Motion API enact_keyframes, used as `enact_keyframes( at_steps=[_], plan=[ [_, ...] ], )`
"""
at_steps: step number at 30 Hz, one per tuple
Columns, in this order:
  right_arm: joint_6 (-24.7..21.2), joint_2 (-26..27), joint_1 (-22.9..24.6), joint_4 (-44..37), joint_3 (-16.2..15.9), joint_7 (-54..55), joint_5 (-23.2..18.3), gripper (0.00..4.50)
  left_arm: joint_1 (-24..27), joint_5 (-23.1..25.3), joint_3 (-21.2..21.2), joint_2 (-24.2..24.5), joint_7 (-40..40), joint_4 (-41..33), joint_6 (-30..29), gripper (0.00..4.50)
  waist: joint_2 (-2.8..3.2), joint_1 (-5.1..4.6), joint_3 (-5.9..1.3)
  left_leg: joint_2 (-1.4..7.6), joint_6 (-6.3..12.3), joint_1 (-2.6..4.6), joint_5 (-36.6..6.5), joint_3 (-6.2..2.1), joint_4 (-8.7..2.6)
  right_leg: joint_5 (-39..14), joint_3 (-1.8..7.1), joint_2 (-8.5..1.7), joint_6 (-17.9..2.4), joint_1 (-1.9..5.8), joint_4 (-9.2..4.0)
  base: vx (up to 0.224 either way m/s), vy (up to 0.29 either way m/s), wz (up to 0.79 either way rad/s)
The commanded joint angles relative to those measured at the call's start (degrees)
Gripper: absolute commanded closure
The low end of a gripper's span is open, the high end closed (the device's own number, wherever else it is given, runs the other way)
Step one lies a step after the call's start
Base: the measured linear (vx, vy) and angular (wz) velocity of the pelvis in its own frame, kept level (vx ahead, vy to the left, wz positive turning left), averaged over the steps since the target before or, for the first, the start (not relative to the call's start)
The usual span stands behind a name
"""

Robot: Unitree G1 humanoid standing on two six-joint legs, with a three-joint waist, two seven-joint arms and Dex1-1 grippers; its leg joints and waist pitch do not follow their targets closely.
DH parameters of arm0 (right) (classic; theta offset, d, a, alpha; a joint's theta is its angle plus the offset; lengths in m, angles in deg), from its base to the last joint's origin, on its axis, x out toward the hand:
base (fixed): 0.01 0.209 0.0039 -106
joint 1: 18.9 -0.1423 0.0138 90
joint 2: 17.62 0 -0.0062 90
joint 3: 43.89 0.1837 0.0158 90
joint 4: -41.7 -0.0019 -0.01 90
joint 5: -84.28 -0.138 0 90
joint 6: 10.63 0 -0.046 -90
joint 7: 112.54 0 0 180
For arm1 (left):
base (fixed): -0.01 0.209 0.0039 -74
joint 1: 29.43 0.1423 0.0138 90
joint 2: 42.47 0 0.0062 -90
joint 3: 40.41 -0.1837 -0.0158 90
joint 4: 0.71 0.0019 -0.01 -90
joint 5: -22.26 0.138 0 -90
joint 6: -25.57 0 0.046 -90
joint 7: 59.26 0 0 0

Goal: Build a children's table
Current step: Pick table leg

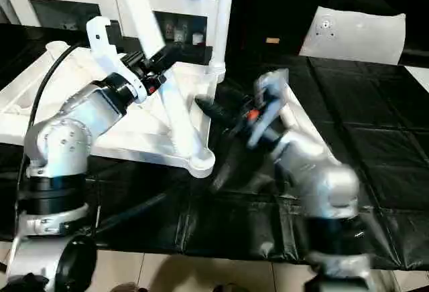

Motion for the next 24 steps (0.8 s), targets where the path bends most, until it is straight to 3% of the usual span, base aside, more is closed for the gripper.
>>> enact_keyframes(
  at_steps=[1,6,9,10,11,14,16,19,21,24],
  plan=[
    [-2.25,-1.74,-0.87,0.29,-0.67,-3.81,-1.58,0.19,-2.04,-1.9,-2.29,1.66,-6.69,-0.72,-0.93,2.65,-0.04,0.22,-4.18,0.81,3.4,0.05,-4.26,0.08,-3.35,-14.42,2.61,-3.67,-6.68,4.07,-4.33,0.0,0.0,0.0],
    [-3.88,-5.84,-1.77,-0.48,-2.77,-12.16,-4.56,0.0,-1.97,-3.2,-7.53,6.26,-20.75,-2.3,-0.15,2.65,-0.21,0.21,-4.14,0.93,3.73,0.05,-3.92,0.07,-3.35,-15.61,2.59,-3.8,-6.94,4.04,-4.3,0.0,0.0,0.0],
    [-4.79,-6.62,-2.16,-0.78,-3.38,-14.46,-5.57,0.0,-2.0,-3.57,-9.05,7.29,-24.36,-2.89,0.07,2.65,-0.24,0.15,-4.09,1.11,3.42,0.09,-4.3,0.07,-3.38,-16.0,2.64,-3.93,-7.52,4.02,-4.22,0.0,0.0,0.0],
    [-6.25,-7.36,-2.59,-1.34,-4.28,-17.78,-7.23,0.0,-2.32,-4.14,-10.38,7.64,-27.39,-2.94,0.13,2.65,-0.69,0.02,-4.06,1.11,3.25,0.06,-4.39,0.18,-3.34,-16.2,2.65,-3.86,-7.55,3.99,-4.3,0.0,0.0,0.0],
    [-6.79,-7.64,-2.73,-1.59,-4.71,-19.05,-7.8,0.0,-2.53,-4.37,-10.82,7.59,-28.22,-2.83,0.0,2.65,-0.41,0.24,-4.08,1.06,3.42,0.1,-4.51,0.13,-3.33,-16.74,2.67,-3.92,-7.49,4.11,-4.23,0.0,0.0,0.0],
    [-7.12,-8.18,-2.73,-1.98,-6.56,-21.88,-8.22,0.0,-3.03,-4.53,-12.37,7.34,-31.1,-2.31,0.67,2.65,-0.43,0.27,-4.06,1.18,3.38,0.09,-4.27,0.13,-3.32,-16.57,2.64,-3.95,-7.6,3.97,-4.24,0.0,0.0,0.0],
    [-6.45,-8.13,-2.69,-1.63,-7.96,-22.69,-7.55,0.35,-3.22,-4.47,-13.14,7.07,-32.78,-1.97,1.47,2.65,-0.53,0.25,-4.08,1.16,3.15,0.04,-4.36,0.14,-3.32,-17.09,2.64,-3.99,-7.44,4.02,-4.33,0.0,0.0,0.0],
    [-6.0,-7.83,-2.64,-0.95,-9.32,-23.88,-7.05,0.39,-3.55,-4.91,-13.41,6.11,-34.25,-1.93,2.16,2.65,-0.66,0.29,-4.14,1.14,2.79,-0.03,-4.23,0.12,-3.28,-17.29,2.64,-4.04,-7.35,4.1,-4.31,0.0,0.0,0.0],
    [-6.32,-7.92,-2.66,-1.03,-9.62,-24.45,-7.38,0.77,-3.72,-5.0,-13.43,5.87,-34.49,-1.86,2.38,2.65,-0.61,0.31,-4.14,1.12,2.74,-0.04,-4.09,0.12,-3.25,-16.87,2.66,-3.97,-7.36,4.09,-4.26,0.0,0.0,0.0],
    [-6.26,-8.16,-2.23,-1.57,-10.43,-25.45,-7.21,0.82,-4.16,-5.33,-13.34,5.31,-34.79,-1.48,2.6,2.65,-0.69,0.35,-4.1,1.05,2.82,-0.08,-4.34,0.15,-3.2,-17.63,2.63,-3.97,-6.97,4.14,-4.37,0.0,0.0,0.0]
  ],
)
